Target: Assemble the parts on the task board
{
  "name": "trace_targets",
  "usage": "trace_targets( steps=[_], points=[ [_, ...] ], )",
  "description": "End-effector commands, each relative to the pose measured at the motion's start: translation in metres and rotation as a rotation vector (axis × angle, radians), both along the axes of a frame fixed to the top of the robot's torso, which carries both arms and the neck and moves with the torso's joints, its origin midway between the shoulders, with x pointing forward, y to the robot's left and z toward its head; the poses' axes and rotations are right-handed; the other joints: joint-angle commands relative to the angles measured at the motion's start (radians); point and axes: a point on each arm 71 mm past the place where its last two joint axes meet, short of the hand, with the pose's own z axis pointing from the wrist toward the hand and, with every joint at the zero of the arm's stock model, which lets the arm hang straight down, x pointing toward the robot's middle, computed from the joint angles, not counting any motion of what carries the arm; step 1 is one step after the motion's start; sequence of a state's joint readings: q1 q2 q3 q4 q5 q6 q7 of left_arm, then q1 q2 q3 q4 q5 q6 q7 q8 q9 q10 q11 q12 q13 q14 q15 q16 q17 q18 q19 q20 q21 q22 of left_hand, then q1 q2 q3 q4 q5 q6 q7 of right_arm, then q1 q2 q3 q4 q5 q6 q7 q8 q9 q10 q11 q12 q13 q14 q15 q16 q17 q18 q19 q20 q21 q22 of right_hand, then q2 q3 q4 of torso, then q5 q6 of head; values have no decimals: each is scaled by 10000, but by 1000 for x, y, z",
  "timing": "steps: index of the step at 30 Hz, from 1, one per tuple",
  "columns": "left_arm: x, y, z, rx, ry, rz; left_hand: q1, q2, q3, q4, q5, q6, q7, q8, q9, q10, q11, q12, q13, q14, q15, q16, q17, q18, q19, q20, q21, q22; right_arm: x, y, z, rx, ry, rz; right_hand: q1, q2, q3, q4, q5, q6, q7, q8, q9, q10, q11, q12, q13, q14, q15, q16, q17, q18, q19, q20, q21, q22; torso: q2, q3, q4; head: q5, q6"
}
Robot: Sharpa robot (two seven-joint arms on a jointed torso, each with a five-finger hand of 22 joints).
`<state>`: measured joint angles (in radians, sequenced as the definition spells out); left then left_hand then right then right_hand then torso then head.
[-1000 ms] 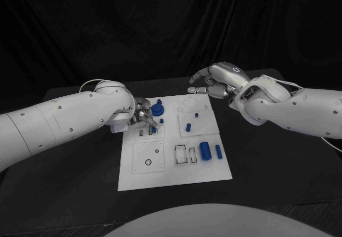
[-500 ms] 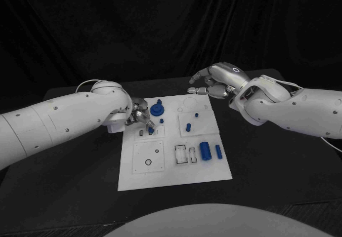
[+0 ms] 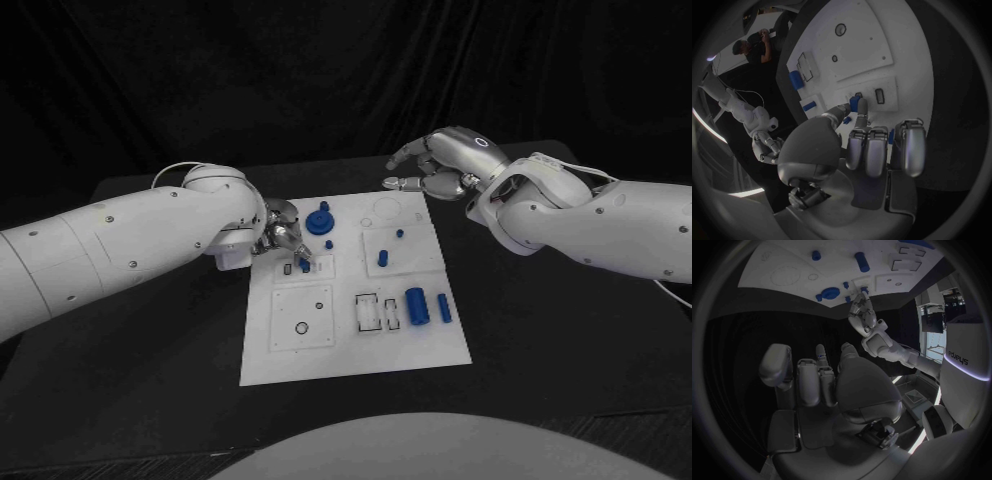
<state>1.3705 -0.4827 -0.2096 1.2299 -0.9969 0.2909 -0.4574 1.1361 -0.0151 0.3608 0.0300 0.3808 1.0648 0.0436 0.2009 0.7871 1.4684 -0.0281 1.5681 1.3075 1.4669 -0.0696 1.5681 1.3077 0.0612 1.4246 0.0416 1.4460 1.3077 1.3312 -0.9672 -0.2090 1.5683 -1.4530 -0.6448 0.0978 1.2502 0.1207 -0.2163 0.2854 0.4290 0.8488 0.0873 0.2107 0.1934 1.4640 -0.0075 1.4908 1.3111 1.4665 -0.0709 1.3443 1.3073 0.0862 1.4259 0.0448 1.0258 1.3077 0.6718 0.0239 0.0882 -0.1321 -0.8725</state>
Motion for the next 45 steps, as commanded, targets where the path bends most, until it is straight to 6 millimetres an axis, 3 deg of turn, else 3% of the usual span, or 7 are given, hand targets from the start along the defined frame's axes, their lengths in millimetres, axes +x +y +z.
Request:
trace_targets(
  steps=[1, 28, 30, 33, 35, 40, 45],
  points=[
    [-2, 0, -3, 102, 88, -28, -154, 11, 537, -462, 1, 27, -20, -23, 35, 1024, 4, 27, 2633, 1039, -39, 27, 2631, -82, 50, -20, -69, 829, 0, -1, -1, -1, 79, -175, 99, 9, -54, -11, 17, 62, 26, -69, -12, 252, 31, -47, 1646, 441, 49, -68, 724, 115, -78, -3, -60, 1322, 3, 8, -3, 28, -1],
    [-5, 5, -8, 175, 119, 157, -348, 33, 708, -407, -86, -11, 1, -64, 92, 1024, 20, 27, 2633, 1039, -27, 27, 2631, -66, 6, -13, -125, 782, 1, -2, -2, -37, 153, -235, 272, 27, -61, 11, 371, 78, 29, -138, -35, 224, 32, -80, 1610, 429, 51, -122, 677, 126, -92, -1, -152, 1308, -9, 7, 12, 36, -1],
    [-5, 6, -8, 172, 115, 168, -460, 32, 743, -365, -403, -13, 1, -81, 126, 1024, 25, 27, 2633, 1039, -19, 27, 2631, -69, 9, -2, -130, 793, 1, -2, -2, -41, 157, -239, 279, 27, -62, 12, 392, 79, 29, -141, -36, 222, 33, -82, 1607, 428, 50, -125, 675, 125, -91, -1, -149, 1309, -7, 6, 11, 43, -1],
    [-5, 6, -8, 155, 99, 188, -1050, 31, 338, 116, -1712, 43, 24, -147, 173, 1024, 53, 27, 2633, 1039, 11, 27, 2631, -62, -14, 25, -177, 781, 1, -3, -2, -46, 161, -246, 279, 27, -62, 12, 392, 79, 29, -141, -36, 222, 33, -82, 1607, 428, 50, -125, 675, 125, -91, -1, -149, 1309, -3, 7, 6, 53, -1],
    [-5, 6, -8, 152, 94, 199, -1308, 12, 30, 388, -2170, 81, 46, -200, 172, 1024, 71, 27, 2633, 1039, 23, 27, 2631, -62, -9, 35, -186, 794, 1, -3, -2, -51, 164, -251, 279, 27, -62, 12, 392, 79, 29, -141, -36, 222, 33, -82, 1607, 428, 50, -125, 675, 125, -91, -1, -149, 1309, -2, 4, 3, 60, -1],
    [-4, 7, -9, 186, 115, 221, -1962, -13, -755, 1081, -3019, 177, 84, -328, 156, 1024, 106, 27, 2633, 1039, 53, 27, 2631, -62, 5, 65, -208, 821, 1, -3, -2, -61, 176, -255, 279, 27, -62, 12, 392, 79, 29, -141, -36, 222, 33, -82, 1607, 428, 50, -125, 675, 125, -91, -1, -149, 1309, -2, -3, -5, 58, -1],
    [-4, 7, -9, 196, 123, 230, -2207, 21, -1187, 1426, -3246, 235, 81, -400, 174, 1024, 108, 27, 2633, 1039, 53, 27, 2631, -60, 11, 68, -228, 837, 2, -3, -2, -68, 186, -257, 285, 27, -63, 12, 409, 81, 29, -143, -37, 221, 33, -84, 1606, 428, 50, -126, 674, 125, -91, -1, -152, 1309, 6, -8, -11, 40, -1]
  ],
)
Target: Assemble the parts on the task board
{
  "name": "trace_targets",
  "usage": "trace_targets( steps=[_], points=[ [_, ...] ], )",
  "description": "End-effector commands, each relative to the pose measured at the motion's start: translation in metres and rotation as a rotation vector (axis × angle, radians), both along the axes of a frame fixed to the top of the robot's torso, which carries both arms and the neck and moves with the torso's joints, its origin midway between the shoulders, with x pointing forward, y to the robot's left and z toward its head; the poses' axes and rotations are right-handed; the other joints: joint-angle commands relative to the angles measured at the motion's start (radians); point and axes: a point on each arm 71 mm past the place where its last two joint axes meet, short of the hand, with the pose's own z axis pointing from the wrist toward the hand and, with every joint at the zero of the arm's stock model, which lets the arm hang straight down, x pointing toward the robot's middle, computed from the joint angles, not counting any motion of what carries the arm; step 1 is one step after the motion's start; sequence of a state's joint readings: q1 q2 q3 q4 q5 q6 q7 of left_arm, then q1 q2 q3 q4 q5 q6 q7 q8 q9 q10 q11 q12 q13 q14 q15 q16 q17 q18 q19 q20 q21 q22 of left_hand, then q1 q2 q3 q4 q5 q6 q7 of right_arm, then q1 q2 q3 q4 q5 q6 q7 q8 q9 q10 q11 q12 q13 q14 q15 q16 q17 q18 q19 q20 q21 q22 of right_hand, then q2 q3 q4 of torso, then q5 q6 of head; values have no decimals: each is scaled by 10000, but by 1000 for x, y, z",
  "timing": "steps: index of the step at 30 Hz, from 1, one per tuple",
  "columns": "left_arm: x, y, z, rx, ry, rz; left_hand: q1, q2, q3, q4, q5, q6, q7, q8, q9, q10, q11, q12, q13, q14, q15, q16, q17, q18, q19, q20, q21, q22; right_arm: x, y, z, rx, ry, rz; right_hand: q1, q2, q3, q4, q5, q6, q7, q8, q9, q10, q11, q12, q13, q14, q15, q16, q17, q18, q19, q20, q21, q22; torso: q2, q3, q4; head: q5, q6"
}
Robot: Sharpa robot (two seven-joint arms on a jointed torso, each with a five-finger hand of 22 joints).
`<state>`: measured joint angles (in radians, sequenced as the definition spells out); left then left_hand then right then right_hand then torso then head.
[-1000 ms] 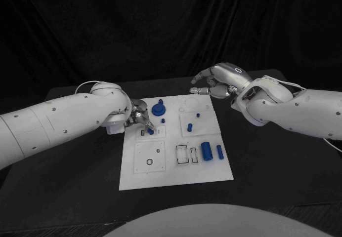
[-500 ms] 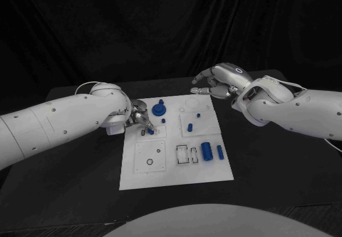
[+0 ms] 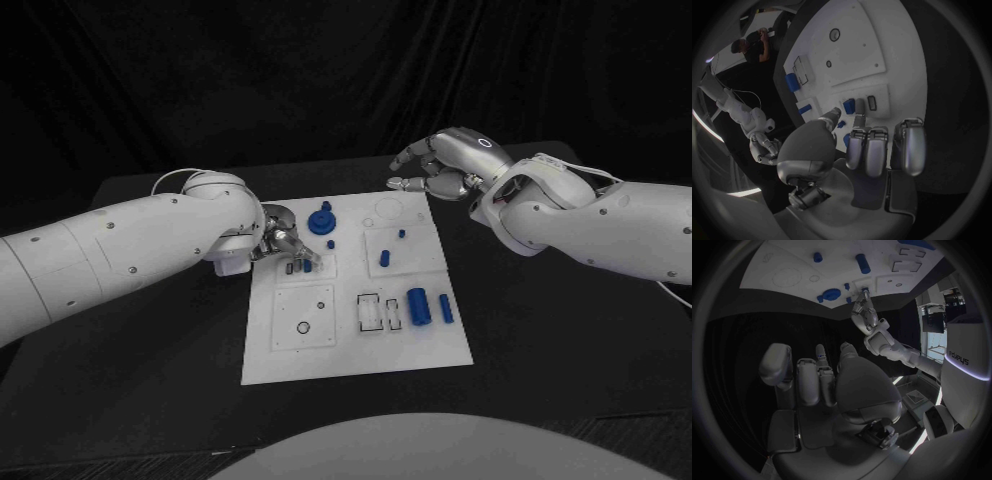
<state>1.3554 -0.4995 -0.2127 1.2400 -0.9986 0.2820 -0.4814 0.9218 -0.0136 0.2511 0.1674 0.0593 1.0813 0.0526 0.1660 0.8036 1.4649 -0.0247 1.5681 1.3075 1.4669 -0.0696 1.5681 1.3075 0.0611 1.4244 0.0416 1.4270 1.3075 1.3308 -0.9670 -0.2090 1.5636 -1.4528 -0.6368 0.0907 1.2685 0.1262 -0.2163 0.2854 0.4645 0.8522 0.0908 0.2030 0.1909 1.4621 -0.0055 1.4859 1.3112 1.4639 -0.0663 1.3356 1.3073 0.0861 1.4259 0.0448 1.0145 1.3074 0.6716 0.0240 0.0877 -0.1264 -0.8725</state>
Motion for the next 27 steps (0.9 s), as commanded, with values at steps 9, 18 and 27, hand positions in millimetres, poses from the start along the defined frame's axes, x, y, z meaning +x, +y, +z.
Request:
trace_targets(
  steps=[9, 18, 27],
  points=[
    [1, 1, -1, 79, 31, 44, -332, -20, -572, 416, -90, 154, -17, -93, 50, 1059, 69, 27, 2633, 1039, 48, 27, 2633, -61, 27, 64, -48, 868, 1, -1, -2, -29, 121, -180, 109, -30, -64, 11, 68, 49, -4, -68, -12, 240, 13, -35, 1605, 454, 4, -43, 671, 127, -93, -1, -47, 1310, 14, -2, -9, -50, -1],
    [1, 6, 0, 38, -66, 199, -419, -31, -845, 617, -103, 290, -59, -39, 131, 1059, 40, 27, 2633, 1039, 25, 27, 2633, -65, 45, 46, -45, 896, 1, -2, -3, -32, 132, -195, 116, -34, -66, 10, 81, 53, -3, -70, -13, 247, 14, -28, 1613, 458, 3, -25, 685, 128, -93, -1, -51, 1309, 12, -1, -21, -36, -1],
    [-5, 24, 14, -500, -668, 513, -212, 19, -1024, 677, -96, 450, -138, 119, 348, 1059, -22, 27, 2633, 1039, -29, 27, 2633, -75, 92, 1, -21, 948, -1, -5, -3, -12, 105, -251, 109, -36, -74, 21, 83, 59, 0, -70, -13, 246, 15, -30, 1610, 458, 3, -28, 682, 127, -91, -1, -48, 1310, 5, 1, -13, -29, -1]
  ],
)
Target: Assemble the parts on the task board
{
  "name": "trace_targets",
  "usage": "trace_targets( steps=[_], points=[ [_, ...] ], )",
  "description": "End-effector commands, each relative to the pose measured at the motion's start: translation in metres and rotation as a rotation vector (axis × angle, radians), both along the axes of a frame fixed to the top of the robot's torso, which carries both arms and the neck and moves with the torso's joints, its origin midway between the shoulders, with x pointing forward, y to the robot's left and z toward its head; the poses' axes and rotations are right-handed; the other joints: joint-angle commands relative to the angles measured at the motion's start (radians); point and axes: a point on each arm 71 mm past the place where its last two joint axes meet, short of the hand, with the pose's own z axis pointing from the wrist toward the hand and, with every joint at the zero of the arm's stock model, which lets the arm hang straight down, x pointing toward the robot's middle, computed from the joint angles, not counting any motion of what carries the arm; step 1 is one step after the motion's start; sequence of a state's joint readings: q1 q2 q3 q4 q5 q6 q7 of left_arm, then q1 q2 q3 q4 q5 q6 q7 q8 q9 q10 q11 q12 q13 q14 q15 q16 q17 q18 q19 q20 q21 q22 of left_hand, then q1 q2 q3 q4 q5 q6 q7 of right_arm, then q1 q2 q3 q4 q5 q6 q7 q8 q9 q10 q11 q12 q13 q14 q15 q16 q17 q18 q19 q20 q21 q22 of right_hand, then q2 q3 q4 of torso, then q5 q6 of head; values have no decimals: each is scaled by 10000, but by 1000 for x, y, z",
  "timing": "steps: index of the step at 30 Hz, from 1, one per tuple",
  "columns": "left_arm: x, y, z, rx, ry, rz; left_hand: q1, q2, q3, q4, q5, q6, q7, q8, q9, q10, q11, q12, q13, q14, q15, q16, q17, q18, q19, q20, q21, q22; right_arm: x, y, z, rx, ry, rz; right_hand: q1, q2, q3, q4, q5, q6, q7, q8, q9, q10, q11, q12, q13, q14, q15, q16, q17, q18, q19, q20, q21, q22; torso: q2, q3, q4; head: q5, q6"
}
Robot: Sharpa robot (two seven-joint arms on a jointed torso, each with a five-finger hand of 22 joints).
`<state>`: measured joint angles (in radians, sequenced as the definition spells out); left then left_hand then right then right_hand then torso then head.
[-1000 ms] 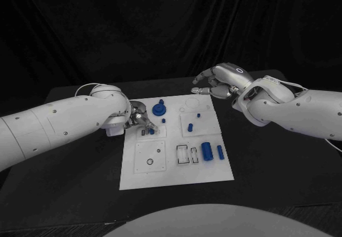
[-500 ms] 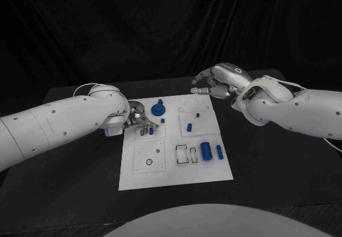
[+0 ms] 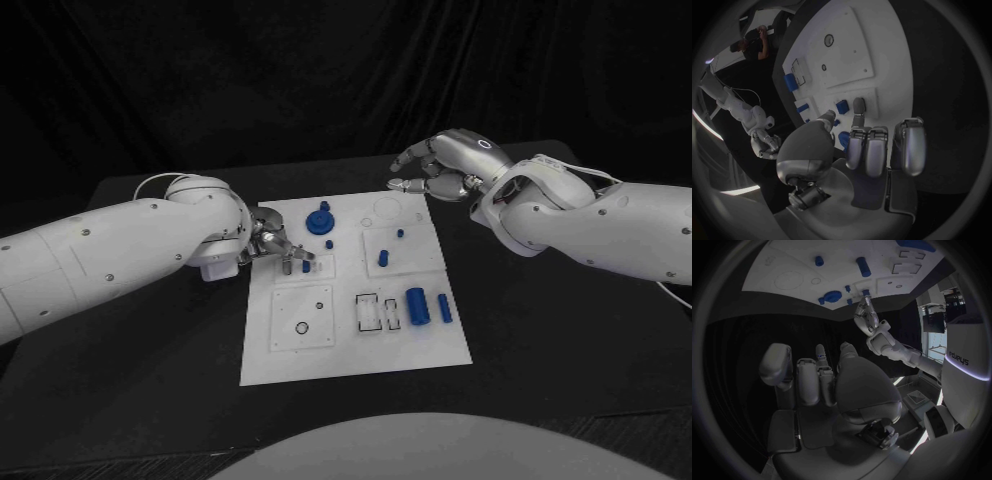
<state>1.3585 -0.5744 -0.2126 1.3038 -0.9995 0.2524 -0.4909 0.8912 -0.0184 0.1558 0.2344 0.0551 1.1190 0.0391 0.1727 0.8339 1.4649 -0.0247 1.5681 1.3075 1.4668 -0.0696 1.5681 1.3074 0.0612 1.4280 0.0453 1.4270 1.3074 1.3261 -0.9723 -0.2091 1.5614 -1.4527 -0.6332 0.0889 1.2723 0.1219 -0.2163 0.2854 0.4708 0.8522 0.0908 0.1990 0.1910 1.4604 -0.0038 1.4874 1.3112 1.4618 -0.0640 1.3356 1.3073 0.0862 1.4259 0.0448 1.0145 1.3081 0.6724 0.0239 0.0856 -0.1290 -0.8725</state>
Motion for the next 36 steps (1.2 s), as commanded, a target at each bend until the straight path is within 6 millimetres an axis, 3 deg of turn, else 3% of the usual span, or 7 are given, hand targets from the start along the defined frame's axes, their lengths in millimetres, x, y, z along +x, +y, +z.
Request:
trace_targets(
  steps=[1, 9, 14, 23, 29, 32, 36],
  points=[
    [2, 2, 15, -461, -632, 157, 139, 76, -93, 7, -52, 84, -13, 86, 98, 1059, -33, 27, 2633, 1039, -36, 27, 2634, -79, 67, -42, -15, 960, 0, -2, -1, 24, 25, -179, 71, 7, -74, 21, 20, 59, 0, -30, -14, 263, -2, -44, 1610, 480, -20, -29, 682, 127, -91, -1, -49, 1304, -4, 2, 6, 8, -1],
    [9, 28, 67, -834, -1659, 241, 657, 235, -528, 155, -35, -282, -85, 787, 1282, 1059, -100, 27, 2633, 1039, -104, 27, 2634, -93, 122, -112, -17, 1041, 0, -5, -1, 7, 40, -251, 66, 6, -78, 25, 19, 62, 1, -30, -14, 263, -1, -44, 1610, 479, -20, -33, 679, 127, -91, -1, -53, 1303, -15, 0, -9, 50, -1],
    [16, 45, 77, -591, -1689, 474, 1331, 401, -659, 26, 171, -648, -180, 1628, 2739, 1059, -168, 27, 2633, 1039, -157, 27, 2634, -102, 147, -165, -24, 1121, 1, -4, -2, 5, 92, -264, 66, 6, -78, 25, 19, 62, 1, -30, -14, 263, -1, -44, 1610, 479, -20, -33, 679, 127, -91, -1, -53, 1303, -4, 12, 18, 112, -1],
    [38, 61, 75, -6, -1421, 942, 1442, 420, -719, 27, 159, -797, -168, 1690, 2971, 1059, -170, 27, 2633, 1039, -155, 27, 2634, -84, 93, -168, -92, 1076, 0, -4, -9, -38, 328, -229, 59, 4, -91, 33, 24, 62, 1, -39, -17, 251, 0, -57, 1595, 476, -18, -46, 667, 131, -96, -1, -78, 1298, -24, 35, 63, 56, -1],
    [47, 58, 65, 24, -1299, 1024, 1465, 443, -791, 68, 74, -907, -139, 1709, 3121, 1059, -143, 27, 2633, 1039, -130, 27, 2634, -64, 20, -151, -173, 1021, -1, -4, -11, -59, 407, -222, 59, 4, -91, 33, 24, 62, 1, -39, -17, 251, 0, -57, 1595, 476, -18, -46, 667, 131, -96, -1, -78, 1298, 17, -11, 76, 64, -1],
    [50, 53, 61, -45, -1288, 969, 1477, 442, -815, 76, 69, -956, -128, 1693, 3150, 1059, -133, 27, 2633, 1039, -122, 27, 2634, -63, 12, -145, -181, 1021, -1, -4, -12, -54, 411, -211, 69, 5, -91, 29, 35, 50, 1, -50, -21, 244, 0, -64, 1587, 474, -18, -55, 660, 132, -97, -1, -86, 1296, 39, -67, 47, 108, -1],
    [52, 48, 56, -110, -1226, 862, 1471, 448, -906, 139, 30, -1129, -72, 1609, 3213, 1059, -88, 27, 2633, 1039, -84, 27, 2634, -48, -47, -116, -245, 985, -1, -3, -12, -50, 415, -198, 74, 6, -90, 26, 40, 46, 1, -54, -23, 235, 0, -73, 1577, 475, -18, -52, 662, 133, -99, 0, -95, 1294, 37, -72, 35, 124, -1]
  ],
)
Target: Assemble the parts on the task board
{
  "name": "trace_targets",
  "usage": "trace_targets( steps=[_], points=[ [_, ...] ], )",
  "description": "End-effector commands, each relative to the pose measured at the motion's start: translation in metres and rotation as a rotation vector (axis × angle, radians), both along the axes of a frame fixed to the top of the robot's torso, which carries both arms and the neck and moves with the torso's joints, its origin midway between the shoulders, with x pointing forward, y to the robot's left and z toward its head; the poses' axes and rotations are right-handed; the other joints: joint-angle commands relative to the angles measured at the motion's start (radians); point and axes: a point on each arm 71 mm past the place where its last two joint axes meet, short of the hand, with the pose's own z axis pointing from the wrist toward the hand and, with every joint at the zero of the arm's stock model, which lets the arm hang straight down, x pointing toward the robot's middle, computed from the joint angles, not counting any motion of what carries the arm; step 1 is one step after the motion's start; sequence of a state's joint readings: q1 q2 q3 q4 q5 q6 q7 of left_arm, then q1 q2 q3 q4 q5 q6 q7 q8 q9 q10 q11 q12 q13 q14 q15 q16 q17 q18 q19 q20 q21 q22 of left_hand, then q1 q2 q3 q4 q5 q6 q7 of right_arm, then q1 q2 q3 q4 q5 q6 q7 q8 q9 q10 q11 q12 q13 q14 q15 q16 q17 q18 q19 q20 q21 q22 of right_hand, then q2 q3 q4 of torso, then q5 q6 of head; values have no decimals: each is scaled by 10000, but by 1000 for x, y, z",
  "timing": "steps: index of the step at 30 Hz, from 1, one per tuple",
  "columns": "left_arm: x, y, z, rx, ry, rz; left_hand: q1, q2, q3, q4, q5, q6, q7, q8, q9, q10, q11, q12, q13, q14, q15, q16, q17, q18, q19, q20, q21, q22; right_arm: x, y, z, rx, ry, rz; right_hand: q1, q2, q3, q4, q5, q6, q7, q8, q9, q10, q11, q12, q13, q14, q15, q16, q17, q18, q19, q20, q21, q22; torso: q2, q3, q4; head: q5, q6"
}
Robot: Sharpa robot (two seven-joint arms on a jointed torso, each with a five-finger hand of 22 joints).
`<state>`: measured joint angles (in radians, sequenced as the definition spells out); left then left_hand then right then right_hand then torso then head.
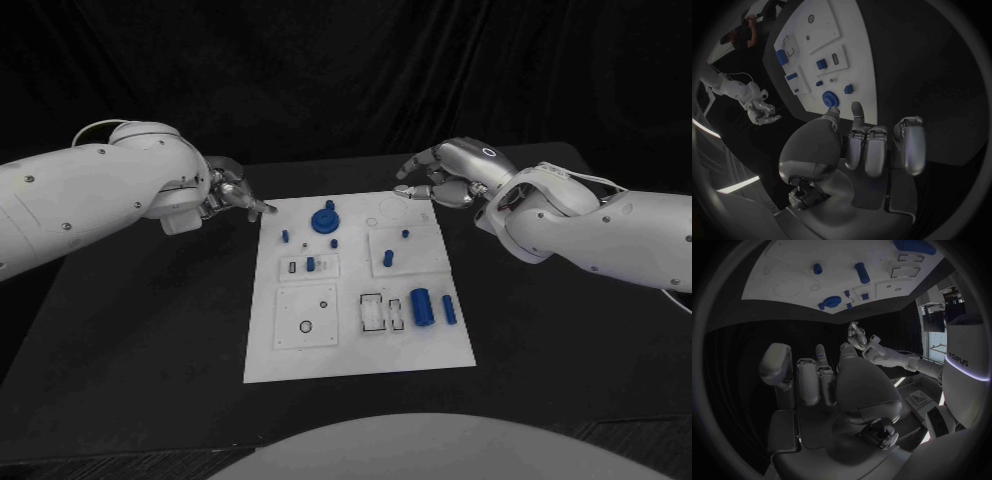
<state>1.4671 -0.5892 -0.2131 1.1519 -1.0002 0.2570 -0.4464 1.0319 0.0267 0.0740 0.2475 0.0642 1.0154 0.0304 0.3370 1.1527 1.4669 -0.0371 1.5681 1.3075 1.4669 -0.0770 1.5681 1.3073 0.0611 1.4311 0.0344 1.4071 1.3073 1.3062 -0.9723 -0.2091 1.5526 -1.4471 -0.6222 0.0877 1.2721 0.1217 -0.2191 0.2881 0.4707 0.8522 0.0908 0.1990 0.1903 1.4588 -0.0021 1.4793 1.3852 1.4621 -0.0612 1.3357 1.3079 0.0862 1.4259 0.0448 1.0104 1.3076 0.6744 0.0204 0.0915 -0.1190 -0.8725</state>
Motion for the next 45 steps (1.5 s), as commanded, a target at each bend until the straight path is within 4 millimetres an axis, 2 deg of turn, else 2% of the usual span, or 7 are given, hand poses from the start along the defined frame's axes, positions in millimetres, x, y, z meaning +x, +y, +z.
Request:
trace_targets(
  steps=[1, 8, 14, 18, 27, 34, 45],
  points=[
    [1, -7, -5, -244, 161, -446, 48, -1, -113, 32, -69, -113, 24, -48, 35, 1039, 47, 27, 2633, 1039, -2, 27, 2635, -47, -81, 0, -49, 989, 0, 0, -1, -2, 101, -106, 76, 8, -63, -1, 40, 46, 1, -54, -15, 252, -18, 7, 836, 471, -45, -52, 657, 133, -100, 0, -54, 1298, 18, -40, -24, 25, -1],
    [2, -15, -18, -255, 395, -546, -57, -7, -266, 171, -116, -166, 63, -111, 77, 1039, 87, 27, 2633, 1039, 38, 27, 2635, -38, -124, 36, -94, 975, 0, 0, -1, 4, 102, -102, 76, 8, -63, -1, 40, 46, 1, -54, -15, 252, -18, 7, 836, 471, -45, -52, 657, 133, -100, 0, -54, 1298, 35, -65, -34, 6, -1],
    [3, -17, -25, -246, 509, -531, -137, -12, -369, 271, -135, -196, 85, -164, 84, 1039, 108, 27, 2633, 1039, 58, 27, 2635, -28, -160, 55, -131, 956, -1, -1, -1, 4, 102, -105, 76, 8, -63, -1, 40, 46, 1, -54, -15, 252, -18, 7, 836, 471, -45, -52, 657, 133, -100, 0, -54, 1298, 27, -22, -42, -24, -1],
    [3, -18, -27, -219, 573, -531, -138, -11, -373, 274, -135, -199, 86, -168, 84, 1039, 109, 27, 2633, 1039, 59, 27, 2635, -25, -168, 56, -140, 949, 0, -1, -1, 1, 105, -108, 76, 8, -63, -1, 40, 46, 1, -54, -15, 252, -18, 7, 836, 471, -45, -52, 657, 133, -100, 0, -54, 1298, 16, -12, -32, -19, -1],
    [4, -23, -32, -146, 686, -547, -76, 13, -383, 261, -119, -225, 95, -209, 86, 1039, 121, 27, 2633, 1039, 73, 27, 2635, -20, -188, 70, -160, 942, 0, 1, -2, -1, 106, -64, 76, 8, -63, -1, 40, 46, 1, -54, -15, 252, -18, 7, 836, 471, -45, -52, 657, 133, -100, 0, -54, 1298, 11, -26, -39, 2, -1],
    [5, -23, -37, -48, 808, -453, 48, 46, -376, 206, -97, -239, 105, -252, 96, 1039, 133, 27, 2633, 1039, 87, 27, 2635, -15, -209, 87, -182, 938, 0, 1, -2, -9, 123, -71, 90, 9, -63, -5, 54, 43, 4, -62, -18, 247, -17, 1, 830, 471, -45, -56, 653, 134, -100, 0, -60, 1298, -9, -27, -1, -41, -1],
    [6, -26, -44, -41, 890, -415, 239, 131, -342, 118, -44, -288, 128, -348, 100, 1039, 155, 27, 2633, 1039, 109, 27, 2635, -2, -249, 112, -230, 921, 0, 2, -2, -24, 162, -64, 104, 9, -64, -8, 68, 41, 6, -70, -21, 242, -16, -4, 824, 470, -44, -59, 650, 135, -100, 0, -67, 1297, -8, -29, -24, -48, -1]
  ],
)
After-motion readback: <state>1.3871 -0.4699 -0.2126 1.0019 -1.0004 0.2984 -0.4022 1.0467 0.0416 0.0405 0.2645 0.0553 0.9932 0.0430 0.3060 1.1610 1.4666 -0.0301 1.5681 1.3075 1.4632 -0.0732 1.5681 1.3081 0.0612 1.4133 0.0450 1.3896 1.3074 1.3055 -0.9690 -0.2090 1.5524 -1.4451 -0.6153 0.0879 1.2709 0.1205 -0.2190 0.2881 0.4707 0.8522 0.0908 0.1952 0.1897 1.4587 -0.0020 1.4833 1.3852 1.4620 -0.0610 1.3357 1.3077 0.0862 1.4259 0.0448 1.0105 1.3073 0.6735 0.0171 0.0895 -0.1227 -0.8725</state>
